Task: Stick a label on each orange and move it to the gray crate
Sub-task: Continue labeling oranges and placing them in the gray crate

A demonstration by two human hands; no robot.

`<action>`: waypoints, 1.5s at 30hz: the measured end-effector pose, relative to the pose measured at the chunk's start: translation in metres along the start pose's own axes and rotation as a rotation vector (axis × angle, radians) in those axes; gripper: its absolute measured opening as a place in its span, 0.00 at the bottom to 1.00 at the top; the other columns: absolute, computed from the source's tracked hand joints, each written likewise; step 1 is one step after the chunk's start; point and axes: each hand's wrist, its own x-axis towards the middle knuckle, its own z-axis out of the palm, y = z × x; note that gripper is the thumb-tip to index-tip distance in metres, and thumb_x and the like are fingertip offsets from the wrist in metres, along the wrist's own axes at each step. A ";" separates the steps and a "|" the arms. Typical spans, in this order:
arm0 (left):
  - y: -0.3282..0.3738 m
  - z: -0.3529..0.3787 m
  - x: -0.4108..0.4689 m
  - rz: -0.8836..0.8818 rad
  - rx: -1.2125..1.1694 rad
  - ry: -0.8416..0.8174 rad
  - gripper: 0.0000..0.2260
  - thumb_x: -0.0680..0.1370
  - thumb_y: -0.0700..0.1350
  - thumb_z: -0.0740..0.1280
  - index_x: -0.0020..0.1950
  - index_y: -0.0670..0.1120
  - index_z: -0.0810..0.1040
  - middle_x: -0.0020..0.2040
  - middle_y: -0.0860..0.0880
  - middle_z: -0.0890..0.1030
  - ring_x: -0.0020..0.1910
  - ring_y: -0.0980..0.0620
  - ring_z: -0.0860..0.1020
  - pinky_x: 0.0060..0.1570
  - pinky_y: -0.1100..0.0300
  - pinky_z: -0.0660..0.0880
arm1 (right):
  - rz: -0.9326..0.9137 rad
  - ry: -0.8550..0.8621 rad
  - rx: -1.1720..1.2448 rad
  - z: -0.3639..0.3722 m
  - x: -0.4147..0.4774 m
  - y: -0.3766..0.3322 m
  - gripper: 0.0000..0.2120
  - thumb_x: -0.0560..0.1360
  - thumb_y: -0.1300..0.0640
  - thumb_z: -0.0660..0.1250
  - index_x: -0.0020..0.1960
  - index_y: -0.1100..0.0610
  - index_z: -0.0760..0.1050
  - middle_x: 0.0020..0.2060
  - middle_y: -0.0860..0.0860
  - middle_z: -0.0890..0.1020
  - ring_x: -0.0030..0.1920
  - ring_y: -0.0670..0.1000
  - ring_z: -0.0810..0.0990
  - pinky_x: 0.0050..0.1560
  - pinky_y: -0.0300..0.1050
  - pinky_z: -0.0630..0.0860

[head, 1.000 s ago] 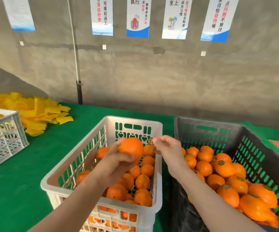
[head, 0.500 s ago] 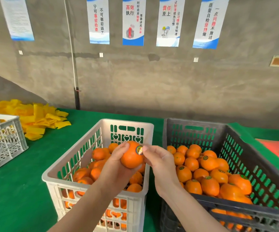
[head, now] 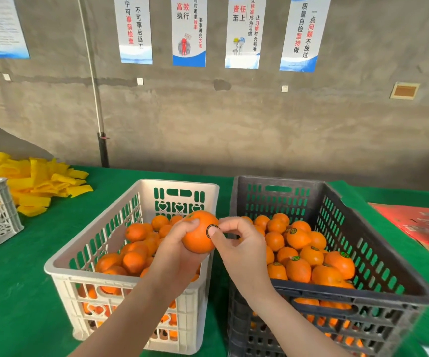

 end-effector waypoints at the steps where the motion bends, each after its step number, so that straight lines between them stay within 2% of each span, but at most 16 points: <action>1: -0.001 0.001 0.000 0.000 -0.003 0.000 0.24 0.73 0.46 0.64 0.67 0.42 0.68 0.61 0.37 0.78 0.61 0.39 0.77 0.67 0.42 0.68 | -0.015 0.007 -0.002 -0.002 -0.001 -0.001 0.06 0.71 0.62 0.73 0.45 0.55 0.77 0.44 0.51 0.80 0.47 0.42 0.78 0.41 0.31 0.75; 5: -0.004 0.007 0.001 0.015 -0.042 -0.019 0.20 0.71 0.46 0.64 0.61 0.42 0.72 0.53 0.38 0.83 0.53 0.42 0.82 0.56 0.45 0.75 | 0.118 -0.026 0.077 -0.011 -0.001 -0.003 0.21 0.70 0.56 0.74 0.56 0.43 0.67 0.52 0.48 0.78 0.50 0.44 0.78 0.43 0.34 0.76; 9: -0.009 0.016 0.002 -0.005 0.032 -0.080 0.22 0.72 0.49 0.64 0.63 0.42 0.73 0.56 0.39 0.82 0.55 0.43 0.81 0.52 0.50 0.78 | 0.051 -0.230 0.021 -0.022 -0.007 -0.004 0.31 0.71 0.49 0.71 0.70 0.44 0.61 0.61 0.38 0.72 0.61 0.38 0.72 0.55 0.32 0.73; 14: -0.027 0.047 0.013 0.023 0.037 -0.076 0.20 0.74 0.57 0.62 0.61 0.48 0.75 0.53 0.46 0.84 0.52 0.49 0.83 0.41 0.58 0.81 | -0.083 -0.225 -0.241 -0.050 0.014 0.000 0.36 0.65 0.59 0.76 0.67 0.45 0.63 0.59 0.43 0.70 0.57 0.38 0.70 0.54 0.31 0.72; 16: -0.042 0.059 0.024 0.135 0.318 -0.036 0.23 0.77 0.59 0.57 0.67 0.48 0.71 0.57 0.48 0.82 0.56 0.51 0.81 0.49 0.58 0.80 | -0.031 -0.152 -0.297 -0.068 0.037 0.007 0.35 0.63 0.57 0.78 0.65 0.47 0.66 0.57 0.45 0.72 0.55 0.43 0.72 0.51 0.34 0.71; 19: -0.067 0.058 0.042 0.433 1.142 0.056 0.17 0.83 0.48 0.54 0.71 0.45 0.65 0.56 0.52 0.77 0.57 0.50 0.77 0.57 0.58 0.72 | 0.197 -0.134 -0.409 -0.094 0.079 0.032 0.34 0.63 0.56 0.78 0.63 0.51 0.65 0.55 0.48 0.72 0.55 0.50 0.73 0.48 0.40 0.70; 21: -0.081 0.051 0.051 0.426 1.558 -0.044 0.12 0.82 0.44 0.56 0.64 0.46 0.73 0.53 0.51 0.79 0.53 0.49 0.77 0.52 0.58 0.71 | 0.345 -0.292 -0.613 -0.108 0.100 0.056 0.34 0.63 0.57 0.77 0.64 0.54 0.64 0.55 0.52 0.73 0.56 0.54 0.73 0.49 0.45 0.71; 23: -0.087 0.049 0.056 0.334 1.772 -0.105 0.10 0.81 0.46 0.58 0.55 0.49 0.78 0.52 0.50 0.81 0.51 0.50 0.77 0.48 0.57 0.72 | 0.373 -0.537 -0.876 -0.117 0.109 0.080 0.34 0.65 0.58 0.77 0.65 0.56 0.63 0.57 0.55 0.74 0.55 0.55 0.74 0.46 0.46 0.72; 27: -0.089 0.047 0.063 0.329 1.837 -0.083 0.07 0.80 0.49 0.59 0.49 0.51 0.76 0.49 0.51 0.80 0.51 0.51 0.76 0.45 0.57 0.70 | 0.411 -0.972 -1.104 -0.105 0.103 0.108 0.38 0.65 0.59 0.77 0.69 0.56 0.62 0.62 0.55 0.74 0.57 0.57 0.75 0.43 0.47 0.75; 30: -0.090 0.046 0.063 0.328 1.836 -0.079 0.07 0.80 0.48 0.59 0.48 0.51 0.76 0.48 0.50 0.79 0.49 0.50 0.76 0.42 0.57 0.70 | 0.439 -1.200 -1.075 -0.089 0.094 0.114 0.37 0.68 0.59 0.75 0.72 0.56 0.61 0.62 0.54 0.73 0.59 0.56 0.74 0.56 0.48 0.74; 32: -0.090 0.045 0.062 0.326 1.812 -0.080 0.06 0.80 0.46 0.59 0.46 0.51 0.75 0.46 0.49 0.79 0.48 0.49 0.76 0.41 0.58 0.68 | 0.438 -1.309 -1.141 -0.085 0.088 0.116 0.30 0.73 0.61 0.71 0.70 0.58 0.63 0.59 0.52 0.72 0.57 0.53 0.71 0.60 0.47 0.71; 35: -0.089 0.048 0.059 0.330 1.783 -0.094 0.07 0.80 0.44 0.59 0.47 0.47 0.77 0.45 0.49 0.80 0.47 0.49 0.76 0.42 0.56 0.71 | 0.334 -1.355 -1.303 -0.087 0.080 0.120 0.26 0.74 0.60 0.68 0.70 0.58 0.64 0.63 0.54 0.73 0.61 0.54 0.72 0.53 0.42 0.69; 38: -0.085 0.049 0.056 0.328 1.742 -0.081 0.07 0.79 0.42 0.60 0.47 0.46 0.78 0.46 0.48 0.80 0.47 0.48 0.76 0.45 0.52 0.74 | 0.053 -1.244 -1.386 -0.093 0.084 0.109 0.22 0.74 0.59 0.69 0.66 0.60 0.67 0.57 0.57 0.76 0.55 0.53 0.76 0.46 0.31 0.72; 41: -0.083 0.051 0.052 0.407 1.697 -0.060 0.08 0.79 0.41 0.61 0.46 0.43 0.79 0.46 0.46 0.81 0.47 0.47 0.77 0.45 0.53 0.74 | 0.054 -1.015 -1.169 -0.097 0.088 0.096 0.31 0.74 0.54 0.71 0.72 0.57 0.63 0.66 0.56 0.74 0.63 0.57 0.73 0.58 0.46 0.72; 43: -0.084 0.051 0.048 0.472 1.689 -0.037 0.09 0.79 0.41 0.60 0.44 0.42 0.79 0.44 0.44 0.82 0.44 0.45 0.78 0.42 0.54 0.73 | -0.034 -0.652 -0.922 -0.098 0.084 0.085 0.20 0.75 0.56 0.69 0.65 0.59 0.72 0.59 0.56 0.78 0.58 0.55 0.77 0.57 0.49 0.73; 45: -0.084 0.050 0.044 0.489 1.702 -0.033 0.08 0.78 0.40 0.60 0.40 0.43 0.75 0.39 0.44 0.80 0.41 0.42 0.77 0.38 0.54 0.69 | -0.271 -0.341 -0.600 -0.100 0.059 0.061 0.06 0.75 0.61 0.67 0.50 0.61 0.79 0.44 0.54 0.82 0.43 0.48 0.79 0.45 0.43 0.75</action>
